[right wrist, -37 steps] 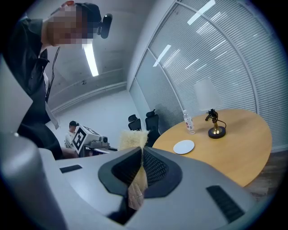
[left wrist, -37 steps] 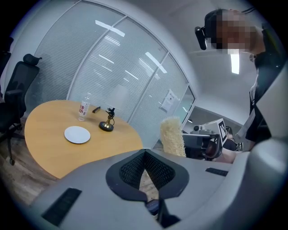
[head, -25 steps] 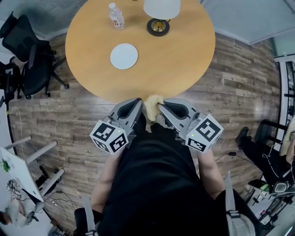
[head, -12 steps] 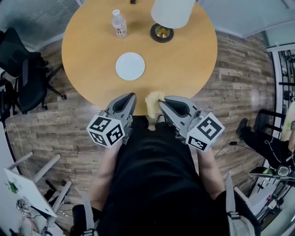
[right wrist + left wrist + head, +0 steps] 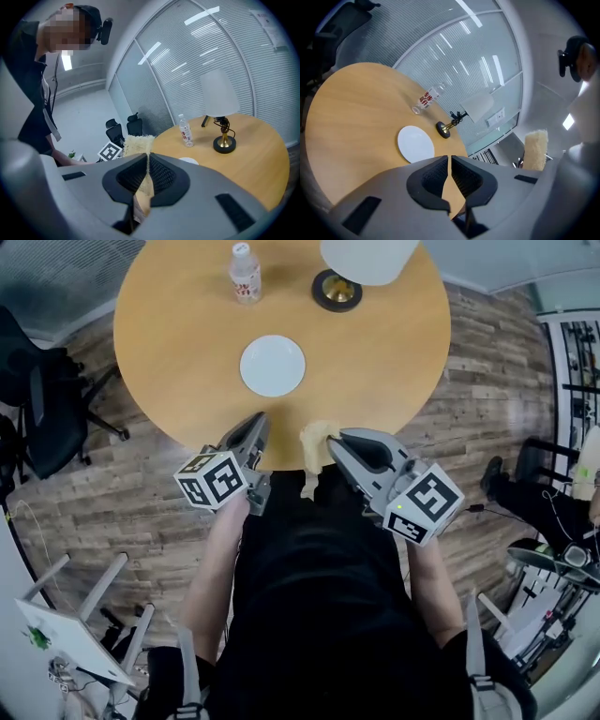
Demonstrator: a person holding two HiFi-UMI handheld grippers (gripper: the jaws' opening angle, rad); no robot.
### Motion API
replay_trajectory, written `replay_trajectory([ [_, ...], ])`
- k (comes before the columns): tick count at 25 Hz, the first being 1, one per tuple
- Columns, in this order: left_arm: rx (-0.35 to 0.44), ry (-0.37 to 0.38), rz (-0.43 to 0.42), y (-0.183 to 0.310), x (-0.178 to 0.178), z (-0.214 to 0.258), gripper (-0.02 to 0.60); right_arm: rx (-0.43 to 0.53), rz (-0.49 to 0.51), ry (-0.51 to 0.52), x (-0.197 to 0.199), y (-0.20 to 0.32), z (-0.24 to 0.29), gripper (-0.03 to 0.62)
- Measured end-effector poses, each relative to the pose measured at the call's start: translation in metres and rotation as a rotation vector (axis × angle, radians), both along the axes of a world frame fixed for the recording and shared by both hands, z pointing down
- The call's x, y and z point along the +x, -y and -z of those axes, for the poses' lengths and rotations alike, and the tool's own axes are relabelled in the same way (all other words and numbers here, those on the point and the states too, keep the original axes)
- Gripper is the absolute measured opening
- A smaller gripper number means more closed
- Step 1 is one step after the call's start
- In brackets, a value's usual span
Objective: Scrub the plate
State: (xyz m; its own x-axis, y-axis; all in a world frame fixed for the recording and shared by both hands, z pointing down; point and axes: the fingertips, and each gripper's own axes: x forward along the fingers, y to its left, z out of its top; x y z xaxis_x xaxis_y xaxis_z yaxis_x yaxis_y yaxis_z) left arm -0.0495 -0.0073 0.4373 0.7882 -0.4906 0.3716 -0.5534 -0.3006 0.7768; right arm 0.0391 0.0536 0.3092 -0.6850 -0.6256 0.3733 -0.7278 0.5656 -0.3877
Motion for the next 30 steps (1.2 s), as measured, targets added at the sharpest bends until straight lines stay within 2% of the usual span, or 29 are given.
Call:
replay_trajectory([
  [2, -0.057, -0.018, 0.044, 0.004, -0.003, -0.015, 0.023, -0.017, 0.006, -0.001, 0.0, 0.002, -0.005, 0.026],
  [5, -0.126, -0.058, 0.082, 0.007, -0.007, -0.033, 0.08, -0.036, 0.027, -0.005, -0.004, 0.007, -0.012, 0.026],
  [7, -0.179, -0.106, 0.122, 0.011, -0.009, -0.044, 0.088, -0.045, 0.049, -0.01, -0.008, 0.012, -0.015, 0.026],
  [12, -0.36, -0.258, 0.248, 0.022, -0.008, -0.074, 0.168, -0.052, 0.104, -0.015, -0.016, 0.027, -0.015, 0.026],
  [14, -0.4, -0.274, 0.289, 0.027, -0.012, -0.084, 0.181, -0.05, 0.112, -0.009, -0.02, 0.034, -0.016, 0.026],
  [17, -0.432, -0.254, 0.327, 0.032, -0.017, -0.098, 0.184, -0.06, 0.119, 0.003, -0.023, 0.04, -0.021, 0.026],
  [21, -0.466, -0.278, 0.37, 0.042, -0.017, -0.108, 0.184, -0.073, 0.132, 0.005, -0.024, 0.046, -0.03, 0.026],
  [30, -0.491, -0.256, 0.402, 0.056, -0.011, -0.127, 0.184, -0.084, 0.104, 0.018, -0.011, 0.059, -0.037, 0.026],
])
